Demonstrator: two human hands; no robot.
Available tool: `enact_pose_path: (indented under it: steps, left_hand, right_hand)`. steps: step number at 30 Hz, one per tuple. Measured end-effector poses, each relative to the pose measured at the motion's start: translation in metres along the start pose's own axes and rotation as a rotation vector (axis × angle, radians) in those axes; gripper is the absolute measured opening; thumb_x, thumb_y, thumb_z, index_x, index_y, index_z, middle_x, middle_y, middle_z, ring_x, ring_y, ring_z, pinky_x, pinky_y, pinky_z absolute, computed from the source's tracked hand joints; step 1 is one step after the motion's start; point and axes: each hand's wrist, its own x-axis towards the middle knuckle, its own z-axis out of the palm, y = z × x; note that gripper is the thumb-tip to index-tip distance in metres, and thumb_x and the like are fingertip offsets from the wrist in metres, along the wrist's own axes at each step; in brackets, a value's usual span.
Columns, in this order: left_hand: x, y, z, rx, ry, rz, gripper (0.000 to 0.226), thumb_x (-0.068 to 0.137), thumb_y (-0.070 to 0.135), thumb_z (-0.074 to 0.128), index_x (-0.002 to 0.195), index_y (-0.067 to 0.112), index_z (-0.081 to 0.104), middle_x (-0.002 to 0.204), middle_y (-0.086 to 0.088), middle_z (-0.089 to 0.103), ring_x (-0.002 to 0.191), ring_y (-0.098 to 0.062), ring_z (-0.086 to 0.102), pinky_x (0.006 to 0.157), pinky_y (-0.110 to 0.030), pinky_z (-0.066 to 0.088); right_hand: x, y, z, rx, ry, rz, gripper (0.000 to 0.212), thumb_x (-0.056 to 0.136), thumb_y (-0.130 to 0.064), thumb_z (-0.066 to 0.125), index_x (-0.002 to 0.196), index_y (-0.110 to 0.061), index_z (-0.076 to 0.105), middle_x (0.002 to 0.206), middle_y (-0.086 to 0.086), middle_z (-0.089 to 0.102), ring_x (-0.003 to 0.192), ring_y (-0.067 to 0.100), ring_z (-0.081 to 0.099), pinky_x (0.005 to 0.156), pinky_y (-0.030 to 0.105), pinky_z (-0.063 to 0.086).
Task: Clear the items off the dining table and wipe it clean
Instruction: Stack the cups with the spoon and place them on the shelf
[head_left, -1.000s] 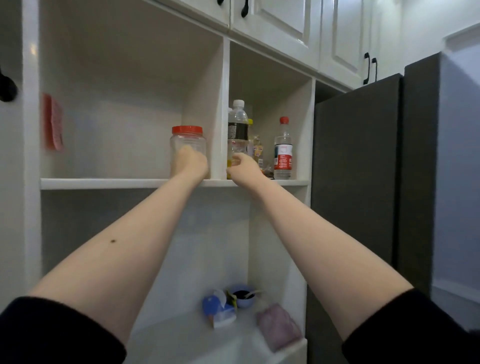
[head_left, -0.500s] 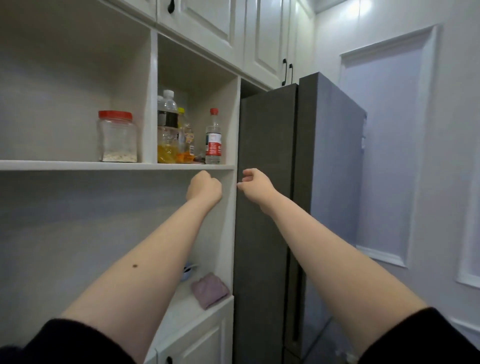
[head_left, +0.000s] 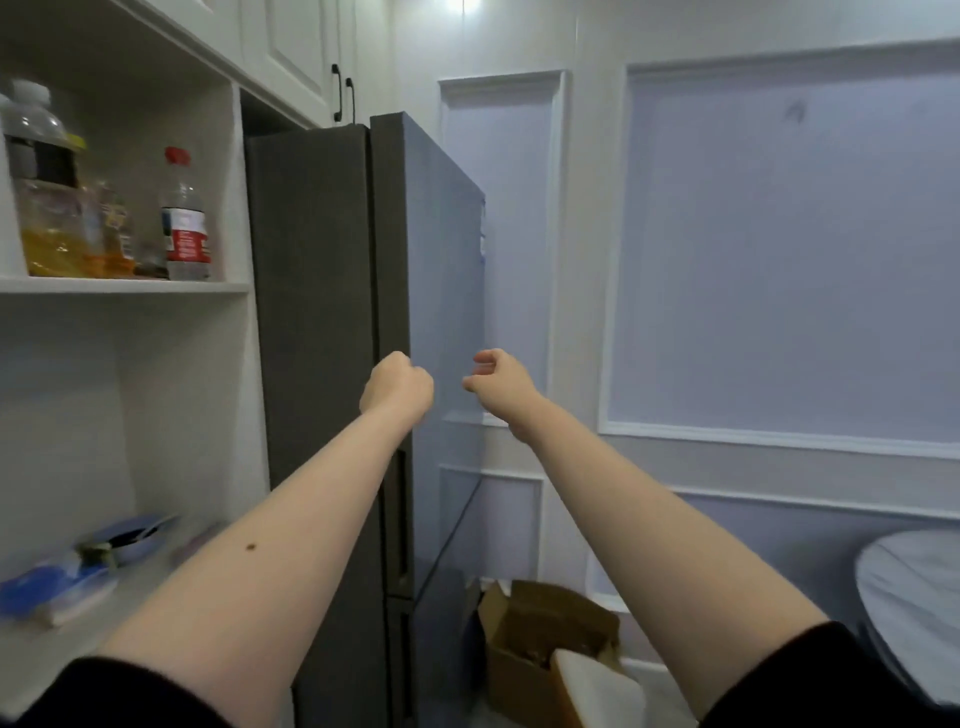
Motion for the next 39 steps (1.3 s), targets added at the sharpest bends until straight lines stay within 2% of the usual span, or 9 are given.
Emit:
enact_pose_path:
  steps: [4, 11, 16, 20, 23, 27, 31, 35, 39]
  left_hand:
    - [-0.038, 0.029, 0.032, -0.073, -0.109, 0.067, 0.029, 0.092, 0.011, 0.038, 0.113, 0.002, 0.055, 0.12, -0.017, 0.057, 0.102, -0.032, 0.055, 0.077, -0.03, 0.038]
    - [-0.101, 0.098, 0.091, -0.162, -0.298, 0.174, 0.033, 0.091, 0.01, 0.04, 0.118, -0.001, 0.057, 0.128, -0.021, 0.056, 0.118, -0.035, 0.052, 0.096, -0.037, 0.042]
    - [-0.16, 0.161, 0.142, -0.24, -0.447, 0.23, 0.031, 0.092, 0.01, 0.04, 0.117, 0.001, 0.056, 0.127, -0.019, 0.055, 0.116, -0.034, 0.052, 0.093, -0.032, 0.041]
    - [-0.204, 0.212, 0.19, -0.286, -0.533, 0.301, 0.02, 0.092, 0.014, 0.04, 0.1, 0.008, 0.058, 0.121, -0.019, 0.059, 0.11, -0.034, 0.055, 0.089, -0.033, 0.043]
    - [-0.239, 0.253, 0.231, -0.305, -0.605, 0.336, 0.029, 0.09, 0.014, 0.041, 0.108, 0.001, 0.061, 0.121, -0.02, 0.06, 0.11, -0.036, 0.056, 0.091, -0.036, 0.044]
    - [-0.283, 0.305, 0.282, -0.348, -0.669, 0.368, 0.027, 0.089, 0.012, 0.041, 0.107, 0.002, 0.058, 0.118, -0.019, 0.059, 0.108, -0.035, 0.055, 0.089, -0.034, 0.043]
    - [-0.333, 0.358, 0.332, -0.381, -0.754, 0.417, 0.016, 0.088, 0.008, 0.04, 0.081, 0.008, 0.055, 0.091, -0.016, 0.055, 0.088, -0.032, 0.053, 0.076, -0.033, 0.042]
    - [-0.37, 0.386, 0.377, -0.381, -0.815, 0.445, 0.018, 0.091, 0.012, 0.041, 0.091, 0.007, 0.058, 0.103, -0.016, 0.059, 0.093, -0.032, 0.054, 0.08, -0.032, 0.042]
    - [-0.417, 0.414, 0.425, -0.357, -0.94, 0.451, 0.012, 0.09, 0.013, 0.039, 0.087, 0.009, 0.049, 0.106, -0.021, 0.06, 0.086, -0.032, 0.054, 0.07, -0.031, 0.037]
  right_hand:
    - [-0.041, 0.02, -0.047, -0.038, 0.081, 0.075, 0.046, 0.091, -0.006, 0.051, 0.136, -0.006, 0.039, 0.13, 0.014, 0.051, 0.099, 0.02, 0.049, 0.08, 0.026, 0.038]
    - [-0.104, 0.056, -0.14, -0.119, 0.247, 0.202, 0.047, 0.093, -0.013, 0.052, 0.137, -0.007, 0.04, 0.131, 0.011, 0.051, 0.117, 0.024, 0.051, 0.084, 0.023, 0.037]
    - [-0.143, 0.086, -0.222, -0.151, 0.395, 0.282, 0.047, 0.092, -0.015, 0.054, 0.137, -0.008, 0.04, 0.129, 0.01, 0.052, 0.11, 0.022, 0.052, 0.086, 0.025, 0.038]
    - [-0.173, 0.113, -0.29, -0.171, 0.483, 0.337, 0.045, 0.092, -0.012, 0.054, 0.135, -0.008, 0.04, 0.127, 0.011, 0.052, 0.097, 0.018, 0.049, 0.08, 0.026, 0.039]
    - [-0.196, 0.137, -0.344, -0.193, 0.544, 0.376, 0.045, 0.091, -0.012, 0.054, 0.134, -0.007, 0.041, 0.127, 0.013, 0.053, 0.096, 0.019, 0.049, 0.078, 0.026, 0.038]
    - [-0.22, 0.168, -0.416, -0.216, 0.603, 0.419, 0.045, 0.092, -0.015, 0.054, 0.135, -0.008, 0.041, 0.126, 0.012, 0.053, 0.097, 0.018, 0.049, 0.081, 0.027, 0.039]
    - [-0.245, 0.202, -0.488, -0.249, 0.66, 0.471, 0.045, 0.092, -0.014, 0.054, 0.135, -0.007, 0.041, 0.127, 0.013, 0.053, 0.097, 0.019, 0.049, 0.079, 0.027, 0.038]
    - [-0.269, 0.229, -0.536, -0.255, 0.685, 0.509, 0.045, 0.093, -0.013, 0.054, 0.135, -0.006, 0.04, 0.127, 0.013, 0.052, 0.094, 0.018, 0.048, 0.072, 0.024, 0.04]
    - [-0.297, 0.268, -0.585, -0.276, 0.744, 0.59, 0.044, 0.092, -0.015, 0.055, 0.134, -0.007, 0.042, 0.127, 0.013, 0.053, 0.102, 0.022, 0.052, 0.081, 0.029, 0.042]
